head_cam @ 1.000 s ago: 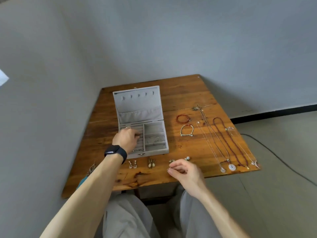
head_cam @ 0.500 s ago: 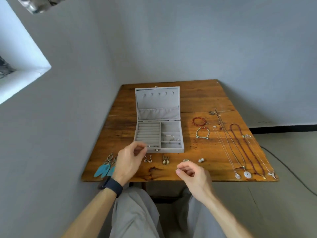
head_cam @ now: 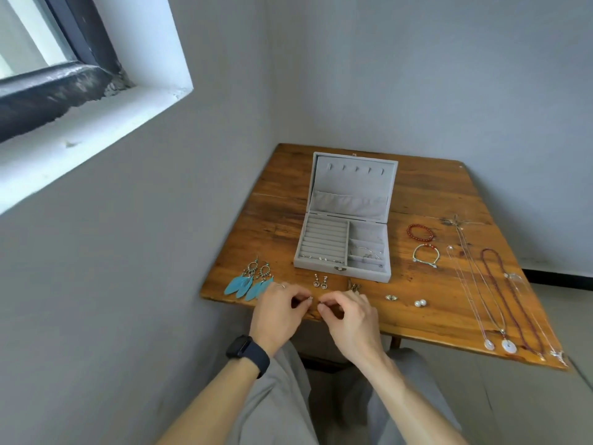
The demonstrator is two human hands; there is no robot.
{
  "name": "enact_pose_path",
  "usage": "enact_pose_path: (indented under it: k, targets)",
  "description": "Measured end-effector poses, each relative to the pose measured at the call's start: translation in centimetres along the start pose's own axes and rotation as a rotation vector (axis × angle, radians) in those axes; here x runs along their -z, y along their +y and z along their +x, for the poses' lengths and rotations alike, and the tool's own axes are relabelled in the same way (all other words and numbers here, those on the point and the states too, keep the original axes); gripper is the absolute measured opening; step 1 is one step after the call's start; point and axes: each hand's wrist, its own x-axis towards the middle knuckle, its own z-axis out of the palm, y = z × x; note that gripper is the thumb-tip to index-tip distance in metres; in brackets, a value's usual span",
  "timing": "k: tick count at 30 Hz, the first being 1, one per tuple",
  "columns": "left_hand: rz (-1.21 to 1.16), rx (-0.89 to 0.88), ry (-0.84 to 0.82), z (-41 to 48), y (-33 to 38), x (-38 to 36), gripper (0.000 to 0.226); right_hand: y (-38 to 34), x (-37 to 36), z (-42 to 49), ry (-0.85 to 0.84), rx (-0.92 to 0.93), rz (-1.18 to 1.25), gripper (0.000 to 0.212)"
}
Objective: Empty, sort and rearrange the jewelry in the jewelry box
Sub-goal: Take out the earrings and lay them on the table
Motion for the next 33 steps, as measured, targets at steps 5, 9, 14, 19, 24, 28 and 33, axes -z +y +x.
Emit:
enact_pose_path:
  k: [5, 9, 14, 19, 24, 28, 33]
  targets:
    - [-0.032, -0.012, 0.006, -0.3, -0.5, -0.1, 0.019, 0.5, 0.0, 0.1, -0.019, -0.003, 0.038, 0.013]
    - [-0.033, -0.017, -0.002, -0.4, -0.6, -0.1, 0.021, 0.6, 0.1, 0.1, -0.033, -0.010, 0.077, 0.017]
    - [-0.011, -0.024, -0.041, -0.1, -0.5, 0.2, 0.023, 0.7, 0.2, -0.1, -0.041, -0.029, 0.113, 0.025]
    - [0.004, -0.040, -0.036, 0.0, -0.3, 0.3, 0.026, 1.0, 0.2, -0.2, -0.029, -0.017, 0.112, 0.024]
    - [0.054, -0.041, -0.063, 0.3, 0.1, 0.4, 0.025, 0.9, 0.0, -0.2, -0.016, -0.014, 0.092, 0.022]
    - [0.053, -0.046, -0.105, 0.3, 0.1, 0.7, 0.024, 0.5, -0.2, 0.2, -0.029, -0.020, 0.070, 0.020]
    - [0.023, -0.047, -0.135, 0.2, -0.5, 1.2, 0.026, 0.5, -0.2, 0.3, -0.057, -0.041, 0.073, 0.022]
